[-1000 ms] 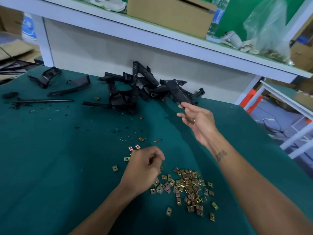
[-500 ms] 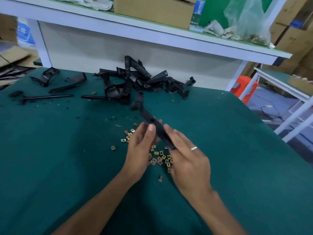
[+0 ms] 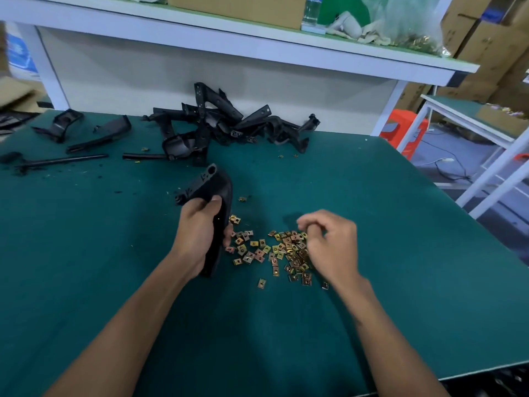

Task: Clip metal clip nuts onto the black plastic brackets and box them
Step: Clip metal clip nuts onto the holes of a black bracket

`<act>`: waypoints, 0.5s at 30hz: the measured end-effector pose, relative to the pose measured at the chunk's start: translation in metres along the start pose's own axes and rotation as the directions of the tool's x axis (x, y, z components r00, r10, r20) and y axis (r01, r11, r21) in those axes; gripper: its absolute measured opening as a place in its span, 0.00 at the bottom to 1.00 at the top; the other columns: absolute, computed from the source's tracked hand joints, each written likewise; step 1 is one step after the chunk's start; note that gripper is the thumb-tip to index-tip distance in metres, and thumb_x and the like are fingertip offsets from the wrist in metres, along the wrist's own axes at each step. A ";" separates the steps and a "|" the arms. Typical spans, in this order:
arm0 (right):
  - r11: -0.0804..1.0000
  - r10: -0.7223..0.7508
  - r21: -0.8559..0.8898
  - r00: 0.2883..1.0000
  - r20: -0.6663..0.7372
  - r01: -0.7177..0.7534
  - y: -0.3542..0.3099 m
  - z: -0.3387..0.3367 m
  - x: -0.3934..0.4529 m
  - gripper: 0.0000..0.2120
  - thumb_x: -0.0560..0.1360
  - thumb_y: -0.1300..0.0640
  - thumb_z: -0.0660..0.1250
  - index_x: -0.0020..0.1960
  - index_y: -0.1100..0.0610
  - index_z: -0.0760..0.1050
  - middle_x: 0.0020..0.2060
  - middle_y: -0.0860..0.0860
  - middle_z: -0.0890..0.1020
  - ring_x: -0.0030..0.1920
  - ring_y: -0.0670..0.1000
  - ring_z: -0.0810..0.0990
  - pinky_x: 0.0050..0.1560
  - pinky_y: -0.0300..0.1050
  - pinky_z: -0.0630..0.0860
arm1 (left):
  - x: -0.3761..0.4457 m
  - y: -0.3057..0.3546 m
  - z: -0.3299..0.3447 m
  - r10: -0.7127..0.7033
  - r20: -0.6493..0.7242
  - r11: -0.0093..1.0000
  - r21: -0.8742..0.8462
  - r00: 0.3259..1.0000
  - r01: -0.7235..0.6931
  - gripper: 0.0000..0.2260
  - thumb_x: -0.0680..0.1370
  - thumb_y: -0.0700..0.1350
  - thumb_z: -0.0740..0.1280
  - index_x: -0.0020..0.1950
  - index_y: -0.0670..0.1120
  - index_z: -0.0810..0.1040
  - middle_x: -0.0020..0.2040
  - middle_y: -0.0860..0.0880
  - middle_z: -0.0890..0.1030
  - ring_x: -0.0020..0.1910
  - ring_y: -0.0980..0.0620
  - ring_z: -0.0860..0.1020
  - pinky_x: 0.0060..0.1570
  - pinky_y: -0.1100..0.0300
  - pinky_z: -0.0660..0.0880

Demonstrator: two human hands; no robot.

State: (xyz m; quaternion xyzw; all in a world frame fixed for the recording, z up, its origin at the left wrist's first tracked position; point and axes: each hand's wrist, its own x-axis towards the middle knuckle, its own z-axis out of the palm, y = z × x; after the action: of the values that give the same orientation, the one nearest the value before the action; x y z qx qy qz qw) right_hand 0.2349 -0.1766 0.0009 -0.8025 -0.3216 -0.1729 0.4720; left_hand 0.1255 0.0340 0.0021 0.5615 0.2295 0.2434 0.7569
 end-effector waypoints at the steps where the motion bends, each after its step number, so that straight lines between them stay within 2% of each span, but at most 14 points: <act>1: 0.996 0.087 -0.036 0.996 0.029 -0.086 0.007 -0.002 0.010 0.15 0.74 0.70 0.65 0.44 0.55 0.87 0.40 0.43 0.86 0.44 0.42 0.84 0.48 0.49 0.83 | 0.000 -0.001 -0.001 0.051 0.043 0.993 0.108 0.998 -0.056 0.17 0.84 0.51 0.63 0.41 0.41 0.68 0.31 0.43 0.74 0.25 0.46 0.73 0.25 0.54 0.70; 3: 0.978 0.199 -0.089 0.973 0.114 -0.190 0.019 -0.008 0.027 0.13 0.75 0.65 0.69 0.46 0.50 0.86 0.44 0.39 0.86 0.48 0.39 0.83 0.54 0.44 0.81 | 0.000 -0.002 -0.003 0.146 0.174 0.900 0.385 0.974 -0.204 0.25 0.81 0.62 0.64 0.38 0.42 0.71 0.25 0.47 0.75 0.22 0.46 0.73 0.24 0.55 0.70; 5: 0.960 0.266 -0.155 0.931 0.250 -0.233 0.030 -0.014 0.033 0.13 0.75 0.64 0.72 0.49 0.46 0.85 0.46 0.38 0.84 0.49 0.38 0.81 0.56 0.40 0.78 | -0.001 -0.006 -0.003 0.211 0.212 0.697 0.652 0.954 -0.299 0.27 0.73 0.72 0.64 0.37 0.48 0.77 0.26 0.52 0.77 0.23 0.53 0.74 0.25 0.58 0.71; 7: 0.945 0.310 -0.222 0.874 0.374 -0.240 0.039 -0.020 0.029 0.12 0.75 0.62 0.74 0.52 0.46 0.85 0.48 0.40 0.82 0.50 0.38 0.79 0.57 0.39 0.76 | -0.003 -0.010 -0.001 0.257 0.210 0.483 0.817 0.943 -0.313 0.27 0.68 0.77 0.62 0.39 0.53 0.80 0.29 0.57 0.79 0.29 0.59 0.76 0.29 0.60 0.72; 9: 0.946 0.303 -0.243 0.853 0.426 -0.214 0.044 -0.023 0.023 0.11 0.75 0.60 0.75 0.55 0.47 0.85 0.48 0.40 0.81 0.51 0.39 0.78 0.53 0.38 0.73 | -0.004 -0.014 0.003 0.287 0.231 0.320 0.892 0.930 -0.320 0.31 0.68 0.80 0.56 0.42 0.54 0.80 0.31 0.58 0.77 0.33 0.56 0.77 0.33 0.58 0.73; 11: 0.952 0.279 -0.246 0.849 0.449 -0.183 0.046 -0.023 0.020 0.11 0.76 0.57 0.76 0.57 0.46 0.85 0.49 0.40 0.80 0.51 0.39 0.77 0.50 0.35 0.69 | -0.006 -0.019 0.007 0.329 0.279 0.186 0.917 0.902 -0.352 0.34 0.70 0.81 0.50 0.41 0.53 0.77 0.31 0.59 0.72 0.33 0.51 0.76 0.35 0.56 0.70; 15: 0.960 0.260 -0.214 0.860 0.440 -0.181 0.045 -0.021 0.019 0.06 0.76 0.56 0.75 0.50 0.46 0.85 0.47 0.40 0.79 0.46 0.37 0.75 0.45 0.37 0.68 | -0.010 -0.024 0.010 0.372 0.326 0.042 0.929 0.869 -0.367 0.36 0.72 0.81 0.43 0.36 0.50 0.71 0.29 0.54 0.72 0.30 0.46 0.75 0.33 0.55 0.68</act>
State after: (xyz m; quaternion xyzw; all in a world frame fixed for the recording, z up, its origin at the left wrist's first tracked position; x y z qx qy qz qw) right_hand 0.2803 -0.2034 -0.0067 -0.8881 -0.3153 0.0531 0.3301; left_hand 0.1261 0.0143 -0.0175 0.9501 0.1799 0.2231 0.1227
